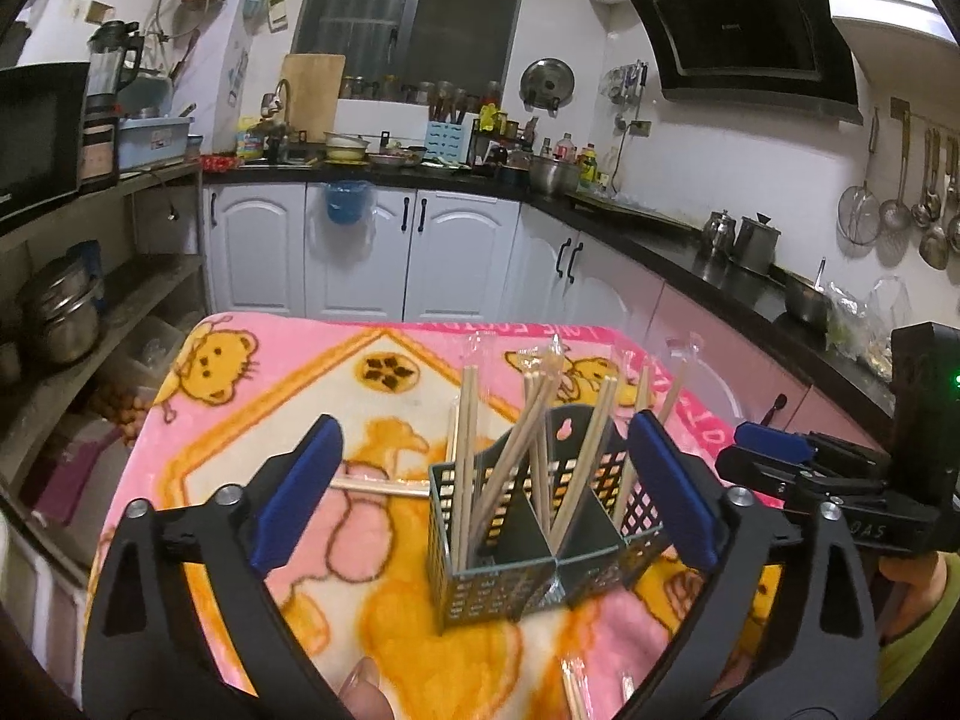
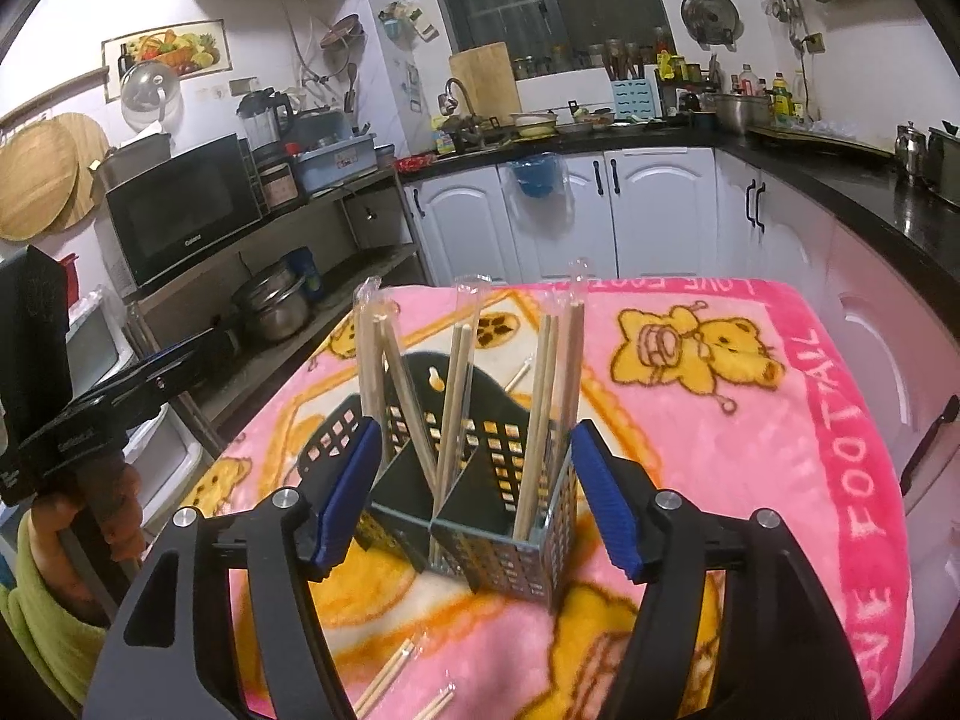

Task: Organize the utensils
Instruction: 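Open both tools to release the chopsticks and withdraw from the caddy, then move both tools down toward the wrapped chopsticks lying beside the caddy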

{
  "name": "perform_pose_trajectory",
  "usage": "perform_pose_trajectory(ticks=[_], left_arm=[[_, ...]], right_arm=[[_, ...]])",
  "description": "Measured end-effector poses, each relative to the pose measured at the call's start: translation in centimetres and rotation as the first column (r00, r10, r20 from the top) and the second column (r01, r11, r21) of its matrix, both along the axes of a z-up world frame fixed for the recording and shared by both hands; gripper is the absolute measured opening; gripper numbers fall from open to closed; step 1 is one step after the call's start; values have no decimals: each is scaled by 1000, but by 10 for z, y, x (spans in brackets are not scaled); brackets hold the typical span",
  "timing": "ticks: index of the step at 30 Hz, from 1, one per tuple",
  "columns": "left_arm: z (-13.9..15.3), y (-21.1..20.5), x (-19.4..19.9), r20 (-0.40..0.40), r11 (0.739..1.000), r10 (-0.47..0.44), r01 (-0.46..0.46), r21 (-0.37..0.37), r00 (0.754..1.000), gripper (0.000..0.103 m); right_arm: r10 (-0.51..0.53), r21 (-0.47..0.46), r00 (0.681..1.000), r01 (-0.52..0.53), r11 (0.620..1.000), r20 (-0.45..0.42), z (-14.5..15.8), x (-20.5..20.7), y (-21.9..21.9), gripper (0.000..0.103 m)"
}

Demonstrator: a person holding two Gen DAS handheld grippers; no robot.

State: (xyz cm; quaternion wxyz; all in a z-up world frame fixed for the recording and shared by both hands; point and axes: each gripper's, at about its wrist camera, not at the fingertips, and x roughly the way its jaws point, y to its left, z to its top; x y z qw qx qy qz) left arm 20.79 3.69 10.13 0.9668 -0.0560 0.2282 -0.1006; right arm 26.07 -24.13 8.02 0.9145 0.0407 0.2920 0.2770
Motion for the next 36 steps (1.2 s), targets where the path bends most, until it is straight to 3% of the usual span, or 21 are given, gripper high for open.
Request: perform_pose_trajectory(ticks=[36], left_arm=[[-60,-7,-34,-142,999,19,-14,39,990,92]], right_arm=[[43,-51,987,-52,997,-156,-67,-51,3,65]])
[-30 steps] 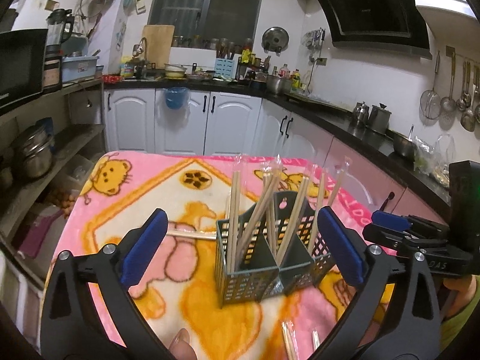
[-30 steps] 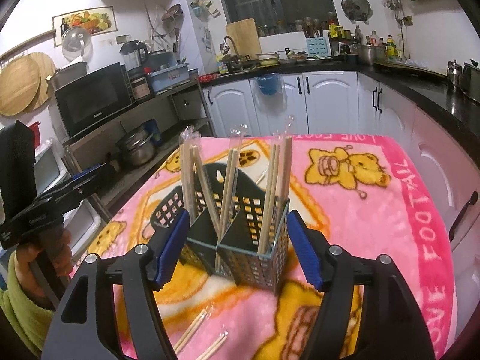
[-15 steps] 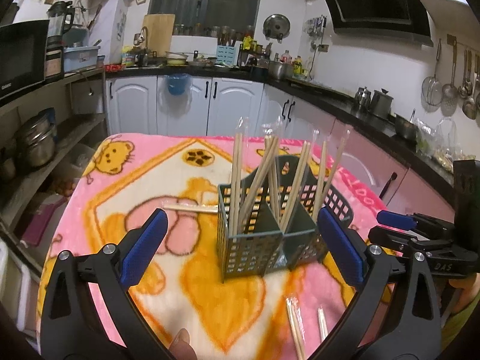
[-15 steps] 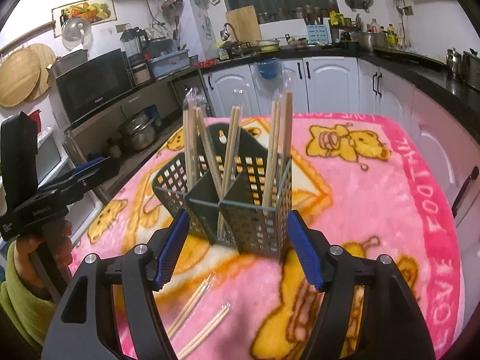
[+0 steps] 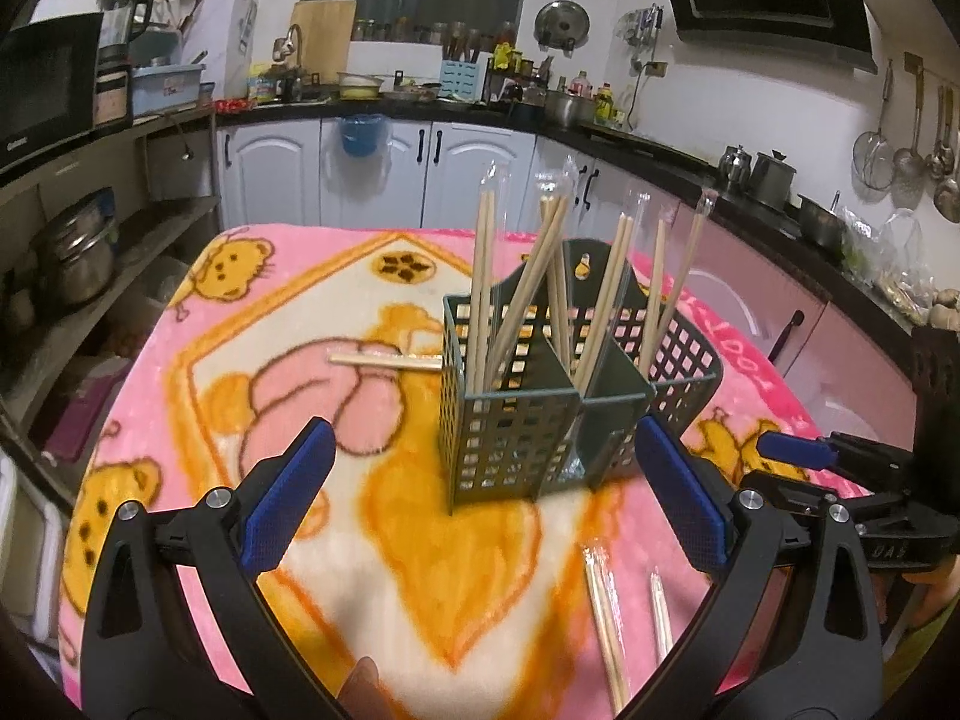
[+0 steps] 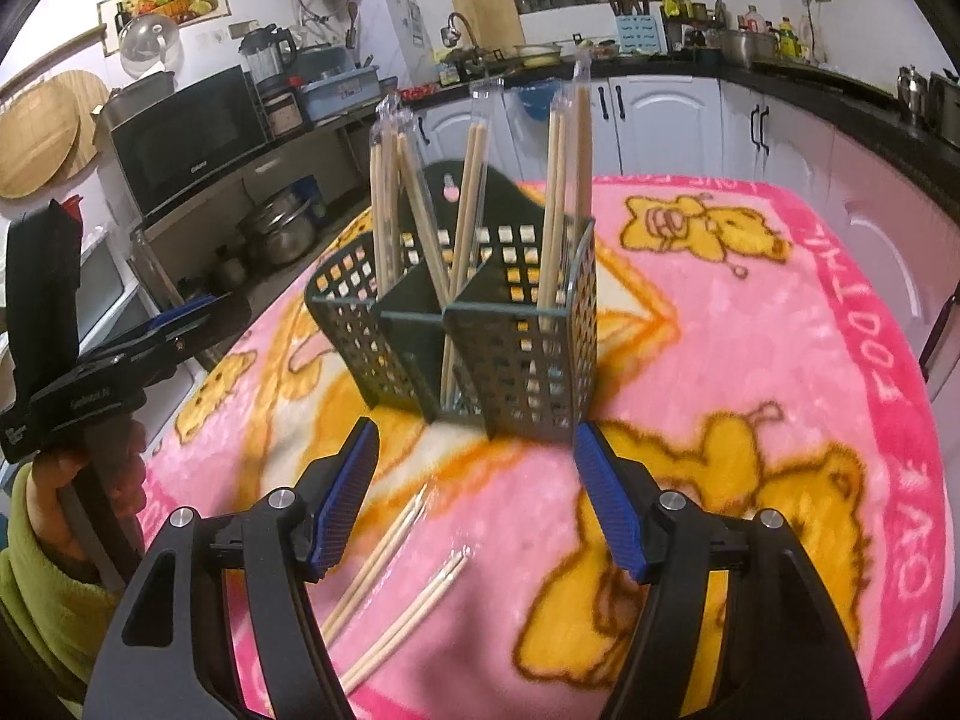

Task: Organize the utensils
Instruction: 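Move both tools down toward the wrapped chopsticks lying beside the caddy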

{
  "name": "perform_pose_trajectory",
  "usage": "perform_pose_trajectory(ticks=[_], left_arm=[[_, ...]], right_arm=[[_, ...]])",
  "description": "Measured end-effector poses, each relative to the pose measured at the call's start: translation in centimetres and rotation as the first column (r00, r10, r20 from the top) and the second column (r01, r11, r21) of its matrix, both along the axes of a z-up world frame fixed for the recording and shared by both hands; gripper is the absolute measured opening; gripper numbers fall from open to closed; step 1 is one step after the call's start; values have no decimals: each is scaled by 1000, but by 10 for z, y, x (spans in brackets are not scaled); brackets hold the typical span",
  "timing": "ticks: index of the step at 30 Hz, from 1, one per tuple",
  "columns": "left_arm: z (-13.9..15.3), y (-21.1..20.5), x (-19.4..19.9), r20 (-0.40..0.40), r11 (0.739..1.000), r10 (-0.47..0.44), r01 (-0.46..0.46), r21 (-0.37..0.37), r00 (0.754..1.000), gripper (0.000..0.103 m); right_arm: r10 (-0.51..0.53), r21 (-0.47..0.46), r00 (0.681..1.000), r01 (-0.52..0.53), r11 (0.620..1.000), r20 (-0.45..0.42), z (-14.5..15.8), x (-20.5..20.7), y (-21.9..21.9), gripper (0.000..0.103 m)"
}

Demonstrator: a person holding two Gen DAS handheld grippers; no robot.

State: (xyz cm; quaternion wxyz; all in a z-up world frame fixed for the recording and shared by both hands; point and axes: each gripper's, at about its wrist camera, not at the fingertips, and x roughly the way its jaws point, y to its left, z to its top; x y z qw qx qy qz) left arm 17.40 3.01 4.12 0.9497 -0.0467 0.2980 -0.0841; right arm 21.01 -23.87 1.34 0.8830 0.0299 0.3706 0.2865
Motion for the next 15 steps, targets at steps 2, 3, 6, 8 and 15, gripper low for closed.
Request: perform_pose_trajectory(ticks=[2,3,6,8,15], left_arm=[[-3,0,-1,-10,1000,-2,2,-3,1000,92],[-5,1,-2,-14,1000,-3,3,-5,1000,92],[-10,1,-4,-28,1000,-4,4,-7,1000,92],[-13,1,-5,-40,1000,-7,7,-11,999,92],[-26,-1,-6,-80,1000,-12,11,-16,997,92]], right_arm=[[5,-3,1000,-5,1000,-15,-6,-2,1,65],[8,-5,1000,-9,1000,-23,-8,-3,2,65],[16,-12,999,-16,1000,-42,-15,-7,3,65],[20,-14,998,-21,1000,-52,-18,-9,4,65],[34,-27,996,-36,999,-85,-31,-16,8,65]])
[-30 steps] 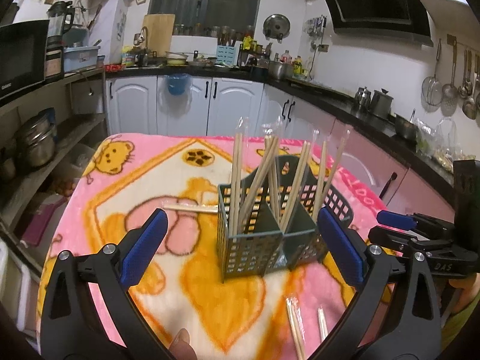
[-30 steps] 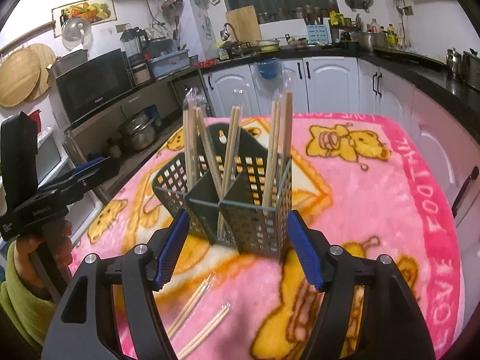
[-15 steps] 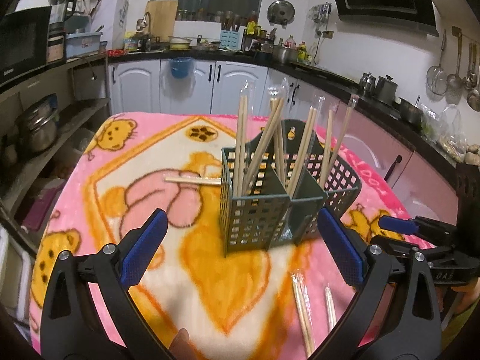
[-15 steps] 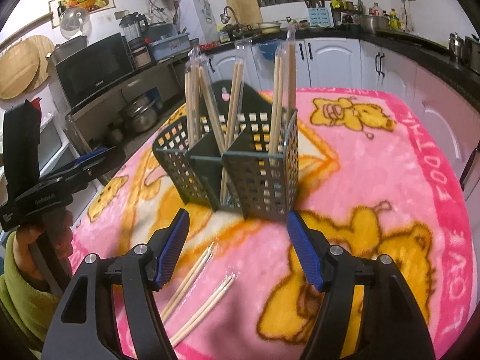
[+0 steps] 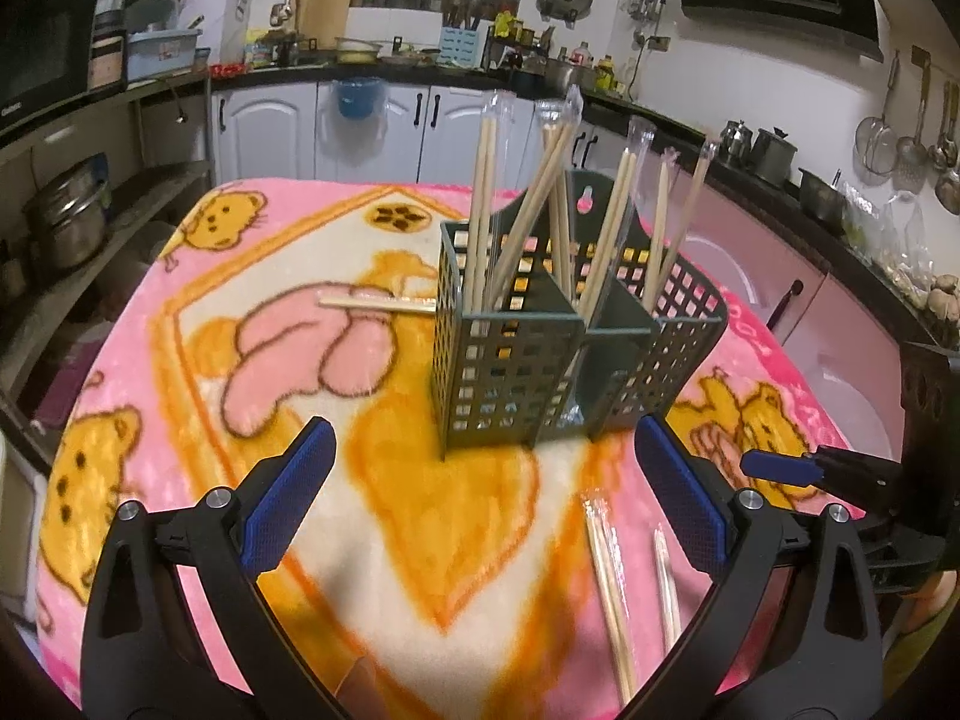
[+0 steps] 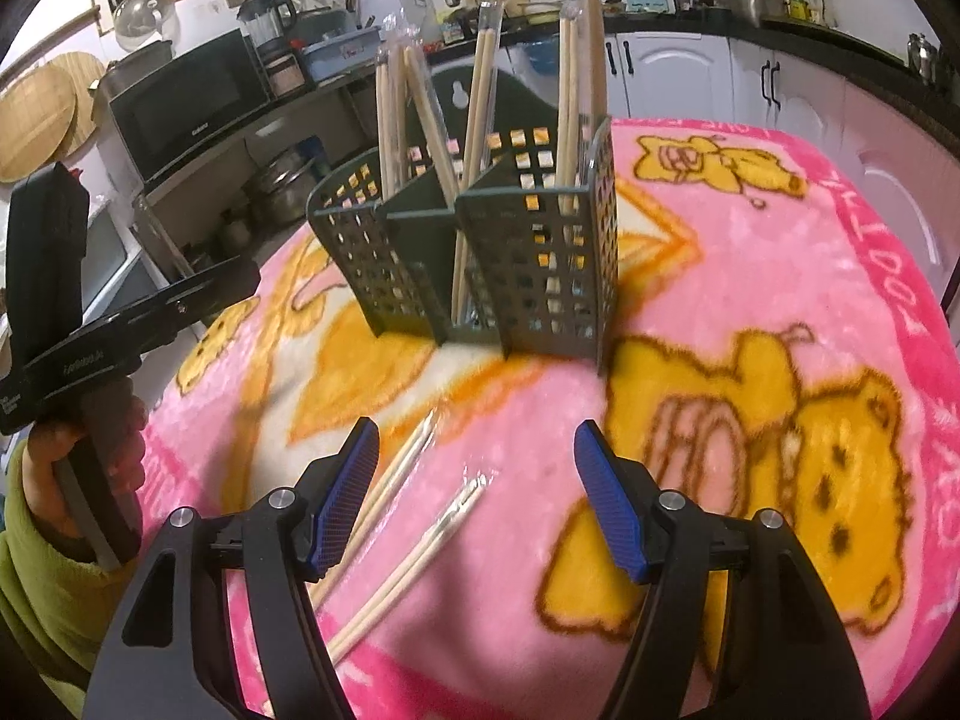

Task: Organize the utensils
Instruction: 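Move both tools down toward the wrapped chopsticks lying beside the caddy, then close the left tool on a wrapped chopstick while the right tool grasps another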

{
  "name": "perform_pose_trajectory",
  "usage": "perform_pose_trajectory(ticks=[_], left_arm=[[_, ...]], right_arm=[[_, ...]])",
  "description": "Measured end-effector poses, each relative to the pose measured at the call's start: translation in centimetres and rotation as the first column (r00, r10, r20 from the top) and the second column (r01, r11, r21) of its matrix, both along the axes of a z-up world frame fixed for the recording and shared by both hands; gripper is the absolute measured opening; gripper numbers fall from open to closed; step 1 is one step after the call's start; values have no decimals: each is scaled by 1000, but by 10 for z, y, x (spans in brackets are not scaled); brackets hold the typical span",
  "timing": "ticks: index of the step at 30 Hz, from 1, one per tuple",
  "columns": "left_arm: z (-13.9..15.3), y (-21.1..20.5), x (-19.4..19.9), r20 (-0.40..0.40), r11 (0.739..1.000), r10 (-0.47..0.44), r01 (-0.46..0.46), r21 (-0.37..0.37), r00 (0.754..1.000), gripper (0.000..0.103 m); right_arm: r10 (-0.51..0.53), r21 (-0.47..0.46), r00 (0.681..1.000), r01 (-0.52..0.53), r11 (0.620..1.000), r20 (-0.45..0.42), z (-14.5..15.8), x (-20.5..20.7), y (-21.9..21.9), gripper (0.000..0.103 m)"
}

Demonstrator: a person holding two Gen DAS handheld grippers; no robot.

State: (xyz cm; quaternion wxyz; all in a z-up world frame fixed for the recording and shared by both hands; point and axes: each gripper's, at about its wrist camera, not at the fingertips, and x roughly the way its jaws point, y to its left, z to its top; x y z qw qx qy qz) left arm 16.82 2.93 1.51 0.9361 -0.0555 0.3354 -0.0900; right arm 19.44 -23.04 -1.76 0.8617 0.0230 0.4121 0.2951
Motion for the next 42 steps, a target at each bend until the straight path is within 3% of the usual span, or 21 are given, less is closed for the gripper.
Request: perform_pose_trajectory(ticks=[4,15,22,29,32,42], left_arm=[[-7,-2,0,-22,1000,-6,6,-2,1000,86],[-36,-12,13,-140,996,-69,61,-62,988,47],[-53,-26,32,-227,988,-135,114,-104,965,38],[-69,-44,48,-292,979,-184,149,-138,938,35],[-73,-51,51,-306,977,-198,164,-133,931,35],[-86,-82,53,-327,968,-251,240,-72,911,13]], right_arm=[[9,-10,1000,-9,1000,-15,-7,-3,4,65],[25,-55,997,-30,998,-77,-31,-3,18,53],[13,-84,996,-20,996,-92,-42,8,29,47],[-13,-94,995,4,996,-95,-49,19,27,18],[-10,-67,995,3,998,-101,-49,21,20,12],[-79,-6,994,78,997,-80,-36,27,-15,10]])
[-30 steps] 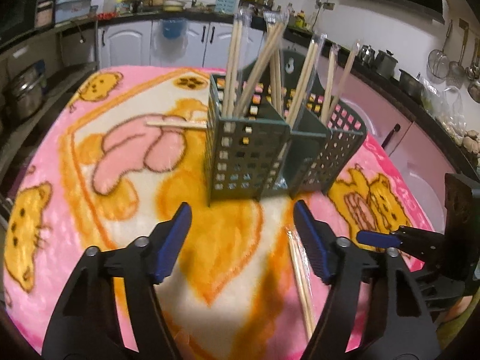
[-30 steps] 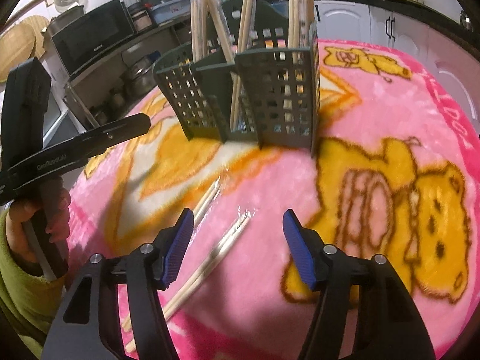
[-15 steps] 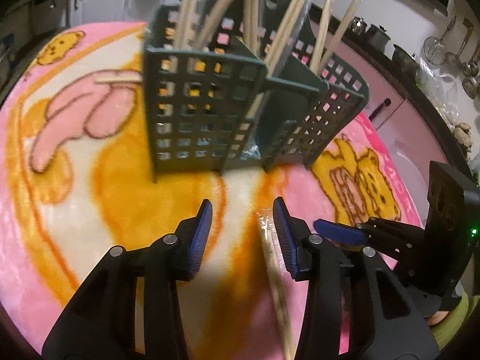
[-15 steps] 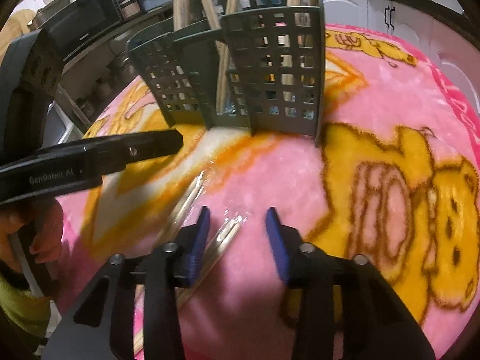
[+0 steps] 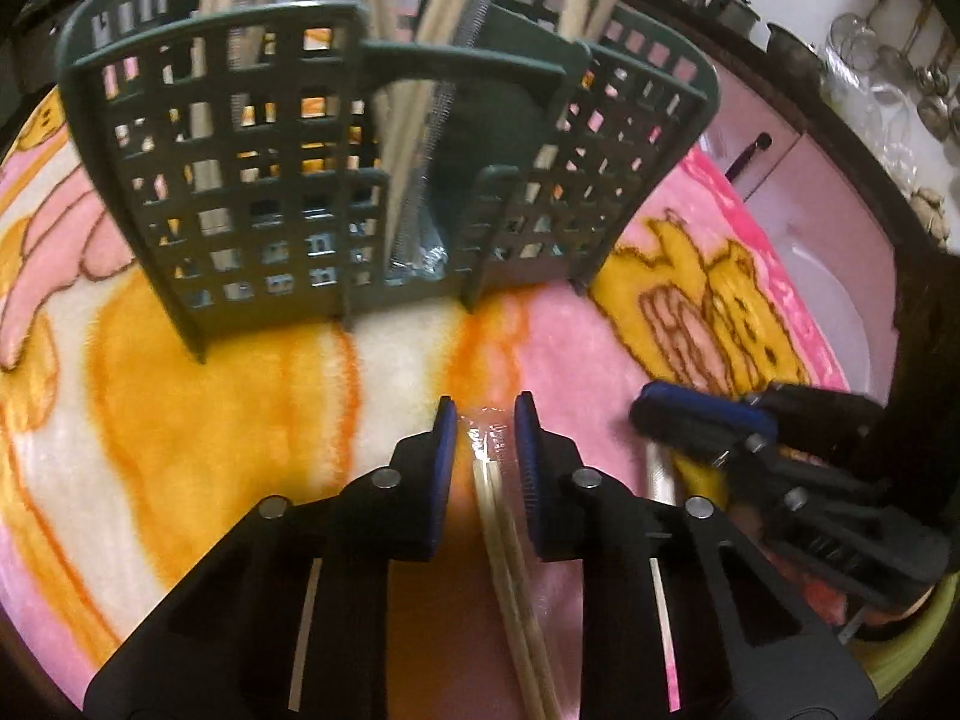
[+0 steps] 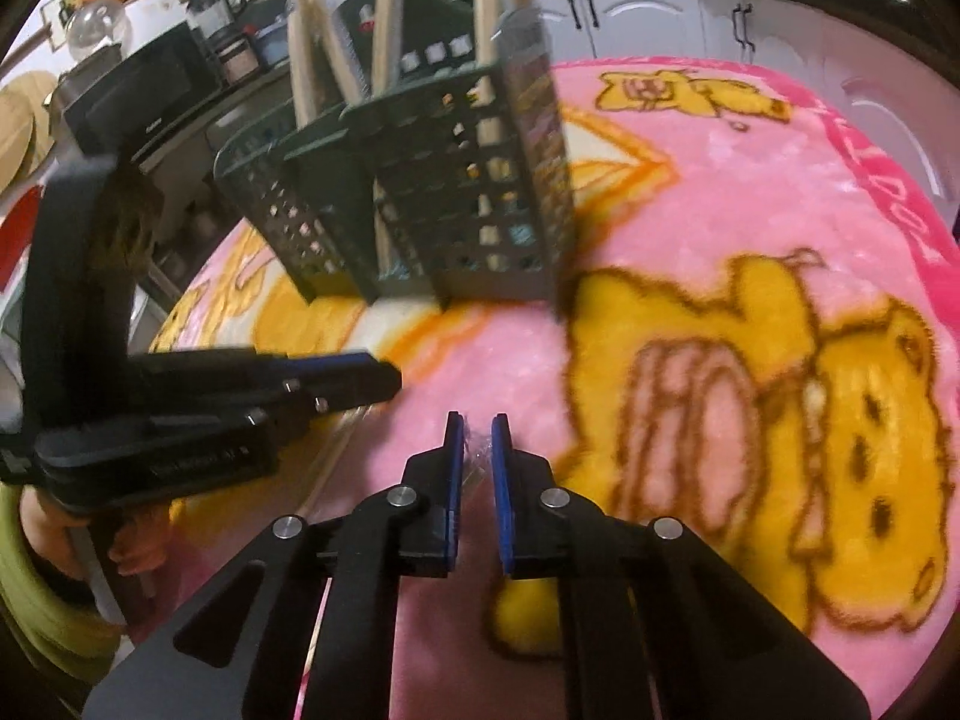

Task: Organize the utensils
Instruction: 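Close the left tool on a wrapped chopstick while the right tool grasps another, then lift both held chopsticks upright and carry them over the green caddy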

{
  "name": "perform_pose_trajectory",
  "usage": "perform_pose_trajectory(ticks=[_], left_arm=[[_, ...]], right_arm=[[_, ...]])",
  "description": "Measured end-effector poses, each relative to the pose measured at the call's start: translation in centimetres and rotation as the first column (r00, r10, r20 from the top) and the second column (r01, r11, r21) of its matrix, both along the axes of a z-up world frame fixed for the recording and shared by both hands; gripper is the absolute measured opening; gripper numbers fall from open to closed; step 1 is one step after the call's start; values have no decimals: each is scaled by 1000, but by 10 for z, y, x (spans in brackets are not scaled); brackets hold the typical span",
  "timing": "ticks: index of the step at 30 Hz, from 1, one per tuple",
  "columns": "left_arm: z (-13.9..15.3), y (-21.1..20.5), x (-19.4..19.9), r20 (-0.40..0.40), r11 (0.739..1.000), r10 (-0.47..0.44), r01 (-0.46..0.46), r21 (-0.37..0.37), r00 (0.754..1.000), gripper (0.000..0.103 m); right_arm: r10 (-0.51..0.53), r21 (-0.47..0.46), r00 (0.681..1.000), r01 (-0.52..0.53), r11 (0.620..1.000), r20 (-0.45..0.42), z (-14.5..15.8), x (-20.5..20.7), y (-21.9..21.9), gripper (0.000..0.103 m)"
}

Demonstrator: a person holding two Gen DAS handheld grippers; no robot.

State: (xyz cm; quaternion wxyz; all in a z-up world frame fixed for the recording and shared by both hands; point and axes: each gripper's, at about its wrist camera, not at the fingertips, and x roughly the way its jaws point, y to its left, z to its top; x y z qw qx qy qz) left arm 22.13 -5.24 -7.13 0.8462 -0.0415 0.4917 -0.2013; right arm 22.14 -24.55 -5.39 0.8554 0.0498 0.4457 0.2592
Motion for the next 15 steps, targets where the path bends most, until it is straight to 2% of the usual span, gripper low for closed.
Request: perform_pose_trajectory(ticks=[4,6,15], left_arm=[[0,-5,1,9,1000,-10,10,19,1000,10],[1,-6,2,11,1000,-12,11,19,1000,4],[29,-8,0,72,1000,-26,26,-1,997,3]], right_arm=[[-20,15,999,20,1000,25,8,0,-11,9],[-28,17,999,27,999,45,14,0,-17,9],[-50,34,986,45,998,160,52,-6,-26,9]])
